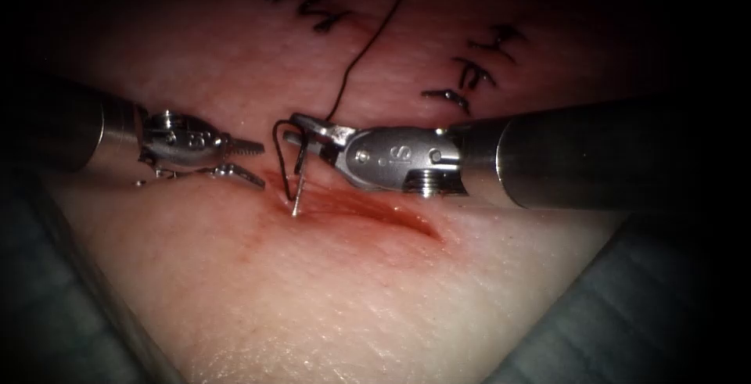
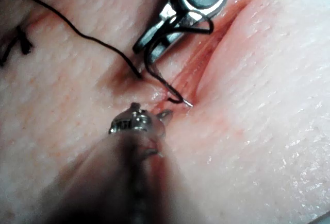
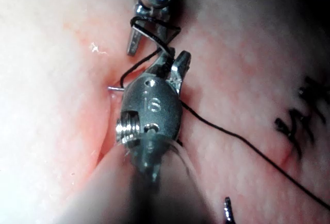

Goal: Wound Closure
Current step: Widen the cut using the left gripper

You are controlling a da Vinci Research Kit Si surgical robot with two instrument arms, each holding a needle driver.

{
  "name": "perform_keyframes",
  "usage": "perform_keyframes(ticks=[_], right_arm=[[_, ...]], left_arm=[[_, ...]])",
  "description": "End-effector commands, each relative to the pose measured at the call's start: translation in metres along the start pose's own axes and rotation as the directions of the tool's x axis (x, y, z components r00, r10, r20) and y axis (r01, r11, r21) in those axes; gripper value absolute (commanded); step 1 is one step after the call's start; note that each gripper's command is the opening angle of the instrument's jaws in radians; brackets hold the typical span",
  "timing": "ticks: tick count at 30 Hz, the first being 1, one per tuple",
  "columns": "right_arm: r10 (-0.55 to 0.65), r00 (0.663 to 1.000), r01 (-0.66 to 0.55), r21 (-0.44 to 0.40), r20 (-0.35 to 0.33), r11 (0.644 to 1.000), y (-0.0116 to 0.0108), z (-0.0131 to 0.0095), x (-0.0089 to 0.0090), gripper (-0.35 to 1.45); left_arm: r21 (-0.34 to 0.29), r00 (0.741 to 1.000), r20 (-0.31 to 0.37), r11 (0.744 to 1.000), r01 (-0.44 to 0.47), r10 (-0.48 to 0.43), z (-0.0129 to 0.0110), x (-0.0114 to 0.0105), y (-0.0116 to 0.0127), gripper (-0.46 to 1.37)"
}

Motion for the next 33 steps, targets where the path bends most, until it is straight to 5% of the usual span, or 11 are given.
perform_keyframes(ticks=[1, 5, 10, 26, 33], right_arm=[[0.000, 1.000, 0.000, -0.002, 0.001, 1.000, 0.0000, -0.0001, 0.0000, -0.35], [-0.002, 1.000, 0.002, -0.004, 0.000, 1.000, 0.0000, 0.0000, -0.0001, -0.35], [-0.003, 1.000, 0.003, -0.003, -0.001, 1.000, -0.0001, 0.0000, -0.0002, -0.35], [-0.003, 1.000, 0.003, -0.002, -0.001, 1.000, -0.0001, -0.0002, 0.0000, -0.35], [-0.002, 1.000, 0.002, -0.002, -0.001, 1.000, -0.0003, -0.0005, 0.0002, -0.35]], left_arm=[[-0.008, 1.000, -0.001, 1.000, -0.009, 0.009, -0.0001, 0.0000, -0.0001, 0.27], [-0.020, 1.000, 0.000, 1.000, -0.014, 0.014, -0.0006, 0.0002, -0.0003, 0.15], [-0.035, 0.999, -0.003, 0.998, -0.047, 0.047, -0.0006, 0.0004, -0.0001, -0.35], [-0.093, 0.996, -0.011, 0.992, -0.087, 0.087, 0.0019, 0.0010, 0.0006, -0.35], [-0.149, 0.989, 0.063, 0.981, -0.126, 0.137, 0.0041, 0.0008, 0.0002, -0.35]])
